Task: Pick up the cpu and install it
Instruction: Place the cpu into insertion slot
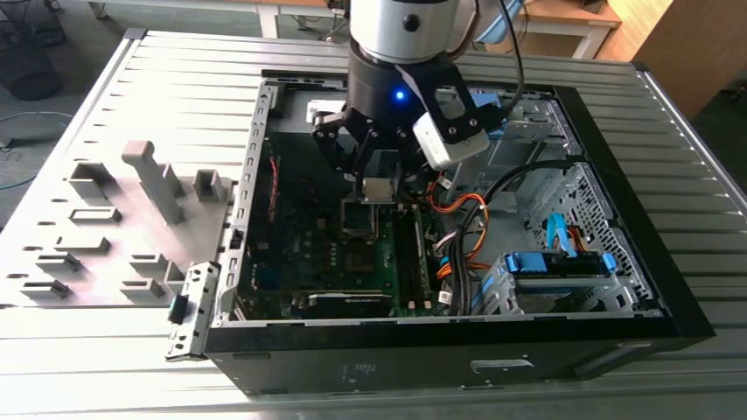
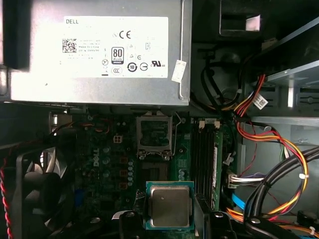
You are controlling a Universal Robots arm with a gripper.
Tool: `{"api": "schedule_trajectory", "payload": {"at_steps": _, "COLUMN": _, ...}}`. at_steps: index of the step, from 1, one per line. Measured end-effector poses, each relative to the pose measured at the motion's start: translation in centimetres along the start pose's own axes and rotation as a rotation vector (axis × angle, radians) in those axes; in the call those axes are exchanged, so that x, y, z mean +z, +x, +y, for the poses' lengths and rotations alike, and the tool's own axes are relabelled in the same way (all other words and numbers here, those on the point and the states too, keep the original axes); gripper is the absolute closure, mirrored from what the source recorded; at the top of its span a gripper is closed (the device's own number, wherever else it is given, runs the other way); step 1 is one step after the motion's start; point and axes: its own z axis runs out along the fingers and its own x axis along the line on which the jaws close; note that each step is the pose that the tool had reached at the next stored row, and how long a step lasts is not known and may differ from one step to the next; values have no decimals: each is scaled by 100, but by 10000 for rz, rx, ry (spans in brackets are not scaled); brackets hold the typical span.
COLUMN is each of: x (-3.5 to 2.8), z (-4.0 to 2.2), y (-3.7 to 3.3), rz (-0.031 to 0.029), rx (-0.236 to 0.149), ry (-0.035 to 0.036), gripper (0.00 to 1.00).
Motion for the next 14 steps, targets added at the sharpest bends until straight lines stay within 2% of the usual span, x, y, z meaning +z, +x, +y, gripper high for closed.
{"api": "schedule_trajectory", "payload": {"at_steps": 5, "x": 70, "z": -1, "y": 14, "rz": 0, "rx": -3, "ry": -1, "gripper": 53}}
{"api": "schedule_trajectory", "payload": {"at_steps": 10, "x": 112, "z": -19, "y": 30, "rz": 0, "rx": -8, "ry": -8, "gripper": 53}}
{"api": "schedule_trajectory", "payload": {"at_steps": 12, "x": 118, "z": -26, "y": 34, "rz": -1, "rx": -10, "ry": -53, "gripper": 53}}
{"api": "schedule_trajectory", "payload": {"at_steps": 14, "x": 120, "z": -34, "y": 35, "rz": -3, "rx": -9, "ry": -148, "gripper": 53}}
